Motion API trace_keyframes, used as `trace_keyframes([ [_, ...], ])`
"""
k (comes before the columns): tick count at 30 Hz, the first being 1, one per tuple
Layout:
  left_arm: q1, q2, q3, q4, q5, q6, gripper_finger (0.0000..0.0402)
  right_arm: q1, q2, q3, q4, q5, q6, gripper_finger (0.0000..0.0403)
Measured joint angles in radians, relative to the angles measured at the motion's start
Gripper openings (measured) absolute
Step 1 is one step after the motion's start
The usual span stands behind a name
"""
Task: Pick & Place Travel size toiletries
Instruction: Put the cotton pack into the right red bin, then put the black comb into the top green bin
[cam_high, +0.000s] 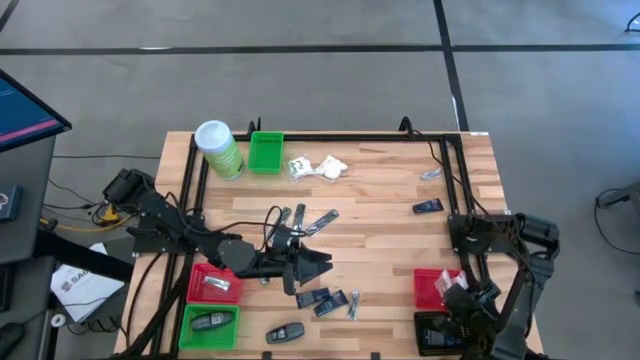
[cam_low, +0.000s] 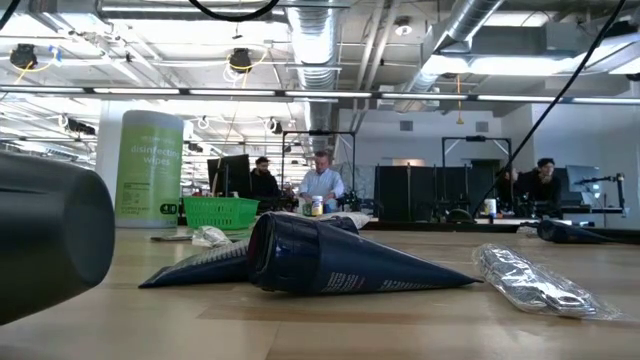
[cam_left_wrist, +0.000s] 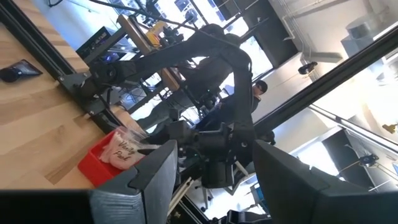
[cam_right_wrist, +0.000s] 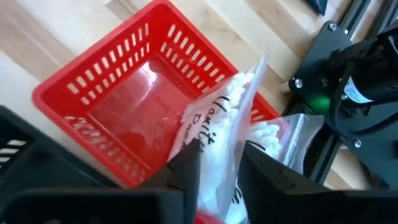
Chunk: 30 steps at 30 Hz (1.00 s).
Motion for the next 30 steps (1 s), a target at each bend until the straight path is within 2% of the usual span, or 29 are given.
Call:
trace_keyframes([
  [5,0.0,0.0,0.0,0.0,0.0,0.019,0.0205,0.002,-0.001,0.032,0.001,0.005,-0.018,0.0138],
  [10,0.0,0.0,0.0,0.0,0.0,0.024,0.0205,0.002,-0.001,0.042,0.0,0.004,-0.019,0.0158],
  [17,0.0,0.0,0.0,0.0,0.0,0.026,0.0205,0.002,-0.027,0.046,0.0,0.011,-0.042,0.0154],
  [30,-0.001,0.0,0.0,0.0,0.001,0.026,0.0205,-0.008,-0.17,0.045,0.001,0.162,-0.042,0.0147],
])
